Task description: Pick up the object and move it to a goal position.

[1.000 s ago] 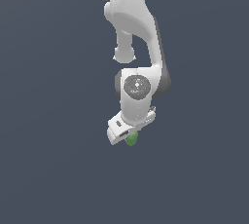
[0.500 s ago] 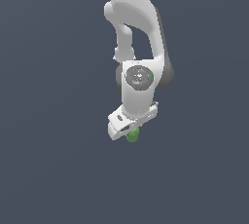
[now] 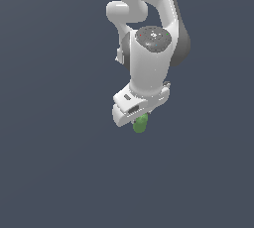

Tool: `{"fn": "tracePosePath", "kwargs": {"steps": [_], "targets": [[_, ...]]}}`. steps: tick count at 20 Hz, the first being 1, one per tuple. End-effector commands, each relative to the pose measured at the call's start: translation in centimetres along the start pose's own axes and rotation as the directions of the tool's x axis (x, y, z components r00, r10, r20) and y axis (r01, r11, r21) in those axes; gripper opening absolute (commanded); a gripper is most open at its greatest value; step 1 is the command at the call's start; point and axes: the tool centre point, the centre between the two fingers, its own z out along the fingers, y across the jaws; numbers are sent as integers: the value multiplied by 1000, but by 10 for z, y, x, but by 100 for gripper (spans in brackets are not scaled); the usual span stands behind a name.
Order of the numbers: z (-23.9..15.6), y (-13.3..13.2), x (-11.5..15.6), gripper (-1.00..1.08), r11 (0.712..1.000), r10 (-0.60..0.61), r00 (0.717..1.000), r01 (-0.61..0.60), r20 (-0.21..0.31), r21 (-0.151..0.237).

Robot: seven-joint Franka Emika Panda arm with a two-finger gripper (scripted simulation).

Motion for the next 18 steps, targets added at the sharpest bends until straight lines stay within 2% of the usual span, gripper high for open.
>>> {"fn": "tracePosePath", "kwargs": {"steps": [1,18], "targets": [[-29,-8,-3,-100,1000,0,1000,0,-1,-1],[-224,-58,-21,-100,1000,-1,1000,1,-1,0]]}}
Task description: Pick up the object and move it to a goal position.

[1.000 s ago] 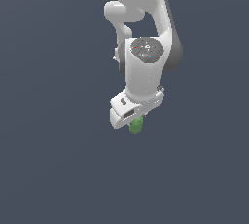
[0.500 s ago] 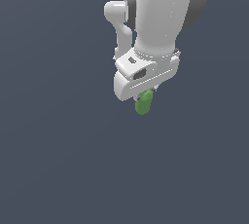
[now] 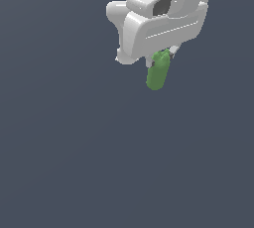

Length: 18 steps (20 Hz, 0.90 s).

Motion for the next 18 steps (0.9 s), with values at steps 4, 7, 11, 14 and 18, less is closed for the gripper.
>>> {"fn": "tracePosePath", "kwargs": {"steps": [4,7,11,14,18], "targets": [[-56,-14,-4,-100,1000,0,1000,0,1,0],[-79,-19,-5,-100,1000,1,1000,-1,1,1],[-101,-24,-6,-100,1000,1,1000,-1,1,1],[-113,-26,-6,-100,1000,1,1000,-1,0,1],[-123,-28,-6,-100,1000,1,1000,-1,0,1]]}}
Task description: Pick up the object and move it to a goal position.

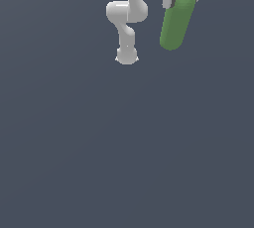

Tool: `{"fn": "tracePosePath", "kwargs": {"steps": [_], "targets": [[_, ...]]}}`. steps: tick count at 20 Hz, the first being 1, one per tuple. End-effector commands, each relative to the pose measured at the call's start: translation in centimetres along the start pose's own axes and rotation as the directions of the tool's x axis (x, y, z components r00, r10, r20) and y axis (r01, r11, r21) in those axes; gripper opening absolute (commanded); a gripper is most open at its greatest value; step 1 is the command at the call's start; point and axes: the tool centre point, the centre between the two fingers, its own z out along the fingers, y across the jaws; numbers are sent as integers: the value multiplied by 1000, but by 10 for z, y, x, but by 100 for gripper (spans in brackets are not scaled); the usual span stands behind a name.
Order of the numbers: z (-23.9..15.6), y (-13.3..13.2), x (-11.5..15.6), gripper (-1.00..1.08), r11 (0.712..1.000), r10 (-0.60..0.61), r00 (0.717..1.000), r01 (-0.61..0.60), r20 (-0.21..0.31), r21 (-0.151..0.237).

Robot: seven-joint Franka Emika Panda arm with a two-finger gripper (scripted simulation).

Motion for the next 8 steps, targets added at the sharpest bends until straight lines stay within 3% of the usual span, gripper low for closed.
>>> {"fn": "tracePosePath", "kwargs": {"steps": [1,8], "targets": [[-5,-1,0,-100,1000,0,1000,0,1,0],[-7,-1,1,-100,1000,0,1000,0,1,0]]}}
